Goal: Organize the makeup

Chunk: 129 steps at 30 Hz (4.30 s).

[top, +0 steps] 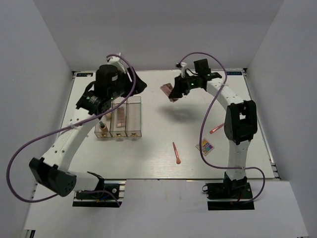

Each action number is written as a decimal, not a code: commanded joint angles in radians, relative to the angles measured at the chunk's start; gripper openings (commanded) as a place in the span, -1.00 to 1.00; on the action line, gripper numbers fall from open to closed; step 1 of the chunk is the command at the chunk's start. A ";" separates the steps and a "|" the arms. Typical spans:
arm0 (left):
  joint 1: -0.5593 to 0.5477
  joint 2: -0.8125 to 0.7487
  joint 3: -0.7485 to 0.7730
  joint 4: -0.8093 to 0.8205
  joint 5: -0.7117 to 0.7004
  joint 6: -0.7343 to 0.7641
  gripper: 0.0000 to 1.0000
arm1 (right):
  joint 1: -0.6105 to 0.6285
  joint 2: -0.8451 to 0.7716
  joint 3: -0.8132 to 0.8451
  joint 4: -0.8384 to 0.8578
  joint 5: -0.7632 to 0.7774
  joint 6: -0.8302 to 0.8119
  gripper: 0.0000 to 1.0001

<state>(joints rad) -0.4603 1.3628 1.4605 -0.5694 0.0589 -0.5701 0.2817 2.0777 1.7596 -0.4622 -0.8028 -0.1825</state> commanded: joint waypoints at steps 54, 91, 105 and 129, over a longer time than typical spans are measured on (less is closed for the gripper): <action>-0.003 -0.438 -0.097 0.016 -0.156 -0.091 0.34 | 0.607 0.306 0.285 0.428 0.554 0.713 0.41; -0.094 0.764 0.545 -0.120 0.047 -0.177 0.44 | -0.219 -0.369 -0.327 0.141 0.356 0.187 -0.66; -0.147 0.961 0.658 -0.044 -0.123 -0.263 0.96 | -0.300 -0.501 -0.529 0.234 0.314 0.202 0.12; -0.138 0.202 0.205 -0.037 -0.422 -0.183 0.90 | 0.031 0.148 0.225 -0.055 0.441 0.072 0.78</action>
<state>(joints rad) -0.6025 1.6737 1.7672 -0.5835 -0.2863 -0.7734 0.2703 2.1941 1.9045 -0.4625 -0.4667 -0.1085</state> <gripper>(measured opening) 0.948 0.889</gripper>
